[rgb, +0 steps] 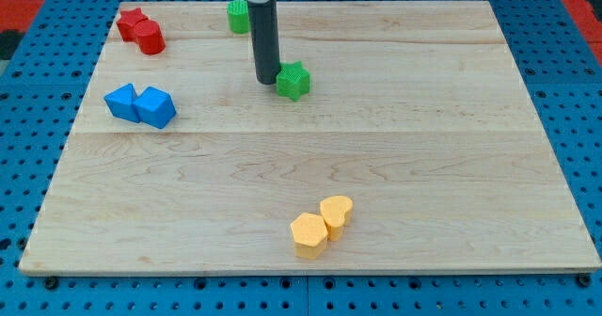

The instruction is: Move the green star above the heart

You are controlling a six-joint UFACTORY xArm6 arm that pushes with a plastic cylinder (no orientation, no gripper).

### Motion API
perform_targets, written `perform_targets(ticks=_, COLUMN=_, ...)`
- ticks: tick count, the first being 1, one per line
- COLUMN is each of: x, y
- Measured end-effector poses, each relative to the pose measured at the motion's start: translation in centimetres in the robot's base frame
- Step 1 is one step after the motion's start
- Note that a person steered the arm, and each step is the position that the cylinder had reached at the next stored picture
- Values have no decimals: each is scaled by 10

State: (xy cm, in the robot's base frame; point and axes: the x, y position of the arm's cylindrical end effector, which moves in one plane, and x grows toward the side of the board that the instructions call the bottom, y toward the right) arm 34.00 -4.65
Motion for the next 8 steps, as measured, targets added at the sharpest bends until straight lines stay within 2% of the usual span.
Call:
perform_targets(ticks=1, x=-19, y=0)
perform_targets(ticks=2, x=34, y=42)
perform_targets(ticks=4, x=44, y=89)
perform_targets(ticks=5, x=109, y=99)
perform_targets(ticks=6, x=152, y=78)
perform_targets(ticks=7, x=150, y=77)
perform_targets(ticks=8, x=45, y=127)
